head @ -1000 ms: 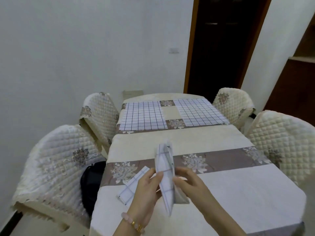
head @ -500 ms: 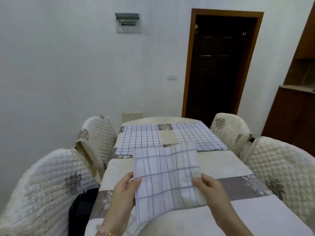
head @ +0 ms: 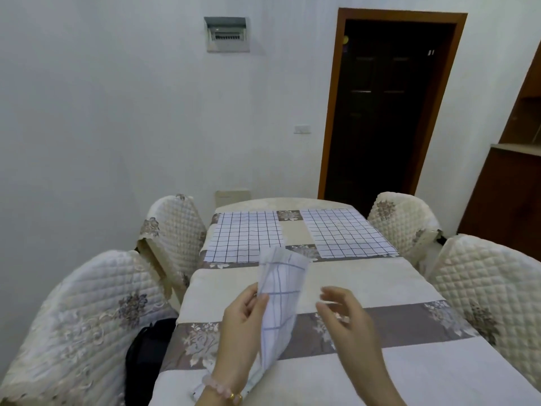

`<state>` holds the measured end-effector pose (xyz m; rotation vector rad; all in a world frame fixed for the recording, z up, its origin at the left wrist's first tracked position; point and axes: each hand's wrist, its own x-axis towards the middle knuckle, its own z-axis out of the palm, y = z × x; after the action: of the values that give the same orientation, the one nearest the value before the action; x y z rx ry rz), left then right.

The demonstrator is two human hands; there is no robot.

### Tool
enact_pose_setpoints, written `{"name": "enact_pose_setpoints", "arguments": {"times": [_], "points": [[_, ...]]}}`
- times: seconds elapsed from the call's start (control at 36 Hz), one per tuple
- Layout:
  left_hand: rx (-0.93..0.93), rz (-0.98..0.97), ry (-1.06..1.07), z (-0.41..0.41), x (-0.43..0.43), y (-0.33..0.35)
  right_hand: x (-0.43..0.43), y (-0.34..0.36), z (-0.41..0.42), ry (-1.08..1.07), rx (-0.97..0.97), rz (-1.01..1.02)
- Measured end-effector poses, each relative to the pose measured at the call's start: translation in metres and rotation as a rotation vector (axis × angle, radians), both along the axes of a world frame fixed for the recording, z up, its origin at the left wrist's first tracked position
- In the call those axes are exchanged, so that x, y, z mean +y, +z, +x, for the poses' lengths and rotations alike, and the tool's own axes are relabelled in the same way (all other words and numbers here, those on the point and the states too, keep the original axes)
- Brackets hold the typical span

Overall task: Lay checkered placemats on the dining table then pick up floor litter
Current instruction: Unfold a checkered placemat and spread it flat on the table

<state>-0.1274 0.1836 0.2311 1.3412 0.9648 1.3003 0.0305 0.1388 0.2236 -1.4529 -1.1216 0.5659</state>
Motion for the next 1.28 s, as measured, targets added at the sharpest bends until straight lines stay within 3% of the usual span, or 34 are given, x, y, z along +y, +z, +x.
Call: {"name": "enact_pose_setpoints", "arguments": {"times": [0.11,0.28,0.36,0.58,0.78,0.92,1.0,1.11,1.22,1.28], "points": [[0.085,0.022,-0.079,0.010,-0.011,-0.015,0.003,-0.008,-0.032,0.163,0.201,-0.078],[0.050,-0.164,-0.111,0.012,-0.021,-0.038,0.008,-0.021,-0.043,0.095,0.313,-0.126],[0.054,-0.159,-0.127,0.010,-0.025,-0.043,0.006,-0.027,-0.043,0.078,0.355,-0.147],[0.035,-0.123,-0.078,0.011,-0.030,-0.053,-0.003,-0.035,-0.039,0.096,0.278,-0.148],[0.008,-0.197,0.206,0.001,-0.021,-0.067,-0.017,-0.046,-0.023,0.017,0.425,-0.122],[-0.185,-0.293,0.322,-0.020,-0.005,-0.068,-0.032,-0.064,-0.005,-0.034,0.538,-0.130],[-0.291,-0.295,0.297,-0.027,0.003,-0.060,-0.044,-0.076,-0.002,0.059,0.663,-0.292],[-0.376,-0.258,0.181,-0.033,0.010,-0.046,-0.059,-0.104,-0.012,0.092,0.569,-0.610],[-0.367,-0.252,0.017,-0.035,0.010,-0.037,-0.058,-0.117,0.002,0.011,0.612,-0.663],[-0.343,-0.266,-0.062,-0.037,0.009,-0.036,-0.050,-0.119,0.018,-0.015,0.620,-0.598]]}}
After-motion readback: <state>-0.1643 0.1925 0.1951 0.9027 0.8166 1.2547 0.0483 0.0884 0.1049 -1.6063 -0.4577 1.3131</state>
